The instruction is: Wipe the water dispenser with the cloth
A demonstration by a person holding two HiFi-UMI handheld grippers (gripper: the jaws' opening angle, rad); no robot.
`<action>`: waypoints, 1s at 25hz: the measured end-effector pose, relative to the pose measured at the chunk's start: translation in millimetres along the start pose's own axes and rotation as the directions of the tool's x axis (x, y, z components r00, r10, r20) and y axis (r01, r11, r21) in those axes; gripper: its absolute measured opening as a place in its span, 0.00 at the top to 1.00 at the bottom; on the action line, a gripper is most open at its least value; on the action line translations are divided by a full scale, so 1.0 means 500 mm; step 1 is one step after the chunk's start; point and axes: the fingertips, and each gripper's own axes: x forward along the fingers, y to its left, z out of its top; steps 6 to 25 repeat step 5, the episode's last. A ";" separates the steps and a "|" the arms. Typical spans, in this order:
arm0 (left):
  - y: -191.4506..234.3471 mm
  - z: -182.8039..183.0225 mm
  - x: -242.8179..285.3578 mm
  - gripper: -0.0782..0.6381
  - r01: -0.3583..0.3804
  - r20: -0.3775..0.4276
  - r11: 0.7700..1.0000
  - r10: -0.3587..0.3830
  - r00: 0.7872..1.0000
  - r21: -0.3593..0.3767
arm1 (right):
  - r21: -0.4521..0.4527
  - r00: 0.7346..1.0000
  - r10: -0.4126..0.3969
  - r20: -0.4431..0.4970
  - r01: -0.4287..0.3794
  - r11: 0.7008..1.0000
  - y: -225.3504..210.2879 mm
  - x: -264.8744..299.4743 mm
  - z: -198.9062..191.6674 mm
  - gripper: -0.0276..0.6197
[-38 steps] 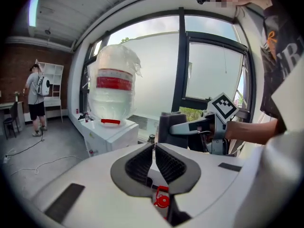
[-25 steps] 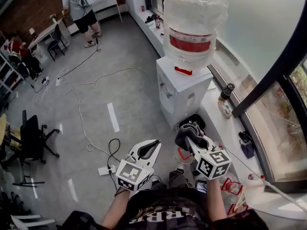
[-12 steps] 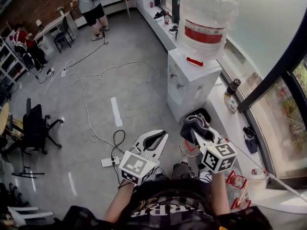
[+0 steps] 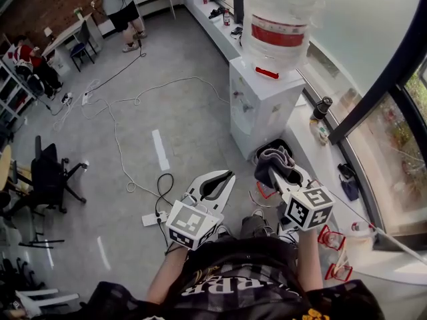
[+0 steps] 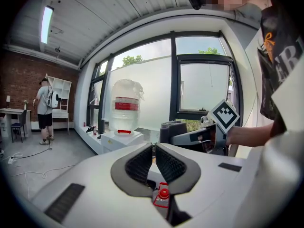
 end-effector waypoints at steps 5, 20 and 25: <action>0.002 -0.001 0.001 0.85 0.001 0.000 1.000 -0.001 1.000 0.012 | -0.001 1.000 -0.017 -0.004 0.017 1.000 -0.021 -0.010 -0.004 0.80; 0.002 -0.001 0.001 0.85 0.001 0.000 1.000 -0.001 1.000 0.012 | -0.001 1.000 -0.017 -0.004 0.017 1.000 -0.021 -0.010 -0.004 0.80; 0.002 -0.001 0.001 0.85 0.001 0.000 1.000 -0.001 1.000 0.012 | -0.001 1.000 -0.017 -0.004 0.017 1.000 -0.021 -0.010 -0.004 0.80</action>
